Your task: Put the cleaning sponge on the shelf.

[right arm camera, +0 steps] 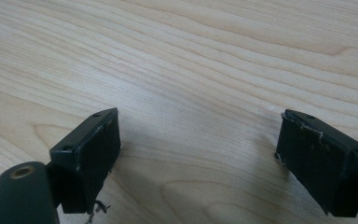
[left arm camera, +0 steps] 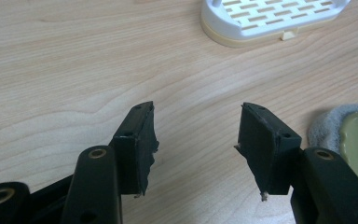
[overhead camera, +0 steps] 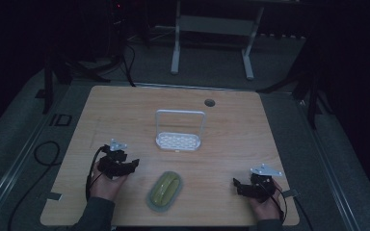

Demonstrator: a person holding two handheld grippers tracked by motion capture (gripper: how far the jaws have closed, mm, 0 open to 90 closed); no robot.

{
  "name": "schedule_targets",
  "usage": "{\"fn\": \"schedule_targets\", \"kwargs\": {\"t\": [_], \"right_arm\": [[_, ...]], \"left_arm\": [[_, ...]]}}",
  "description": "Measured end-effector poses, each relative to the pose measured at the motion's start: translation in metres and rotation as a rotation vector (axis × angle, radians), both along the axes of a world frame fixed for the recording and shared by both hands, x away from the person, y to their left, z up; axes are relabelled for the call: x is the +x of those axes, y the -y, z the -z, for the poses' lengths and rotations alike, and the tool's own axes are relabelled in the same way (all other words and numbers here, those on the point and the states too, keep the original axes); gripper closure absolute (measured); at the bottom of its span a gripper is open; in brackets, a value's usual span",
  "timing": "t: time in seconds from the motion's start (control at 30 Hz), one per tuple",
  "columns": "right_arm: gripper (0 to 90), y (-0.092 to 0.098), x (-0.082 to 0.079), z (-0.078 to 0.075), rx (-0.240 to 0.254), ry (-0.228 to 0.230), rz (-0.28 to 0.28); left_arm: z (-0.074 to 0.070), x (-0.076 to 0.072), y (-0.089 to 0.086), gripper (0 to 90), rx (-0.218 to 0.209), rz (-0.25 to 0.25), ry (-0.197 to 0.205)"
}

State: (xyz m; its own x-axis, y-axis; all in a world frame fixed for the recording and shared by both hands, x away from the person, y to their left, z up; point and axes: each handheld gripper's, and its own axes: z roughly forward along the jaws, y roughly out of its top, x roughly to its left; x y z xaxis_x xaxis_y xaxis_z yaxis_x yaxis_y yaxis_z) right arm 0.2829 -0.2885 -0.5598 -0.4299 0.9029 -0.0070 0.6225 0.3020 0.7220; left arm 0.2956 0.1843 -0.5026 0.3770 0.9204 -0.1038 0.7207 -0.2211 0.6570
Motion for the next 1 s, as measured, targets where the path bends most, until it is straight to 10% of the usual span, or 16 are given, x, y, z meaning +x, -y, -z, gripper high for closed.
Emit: {"fn": "schedule_targets", "kwargs": {"t": [1.0], "right_arm": [[13.0, 0.0, 0.0, 0.0, 0.0, 0.0, 0.0]], "left_arm": [[-0.025, -0.022, 0.048, 45.8, 0.007, 0.164, -0.045]]}}
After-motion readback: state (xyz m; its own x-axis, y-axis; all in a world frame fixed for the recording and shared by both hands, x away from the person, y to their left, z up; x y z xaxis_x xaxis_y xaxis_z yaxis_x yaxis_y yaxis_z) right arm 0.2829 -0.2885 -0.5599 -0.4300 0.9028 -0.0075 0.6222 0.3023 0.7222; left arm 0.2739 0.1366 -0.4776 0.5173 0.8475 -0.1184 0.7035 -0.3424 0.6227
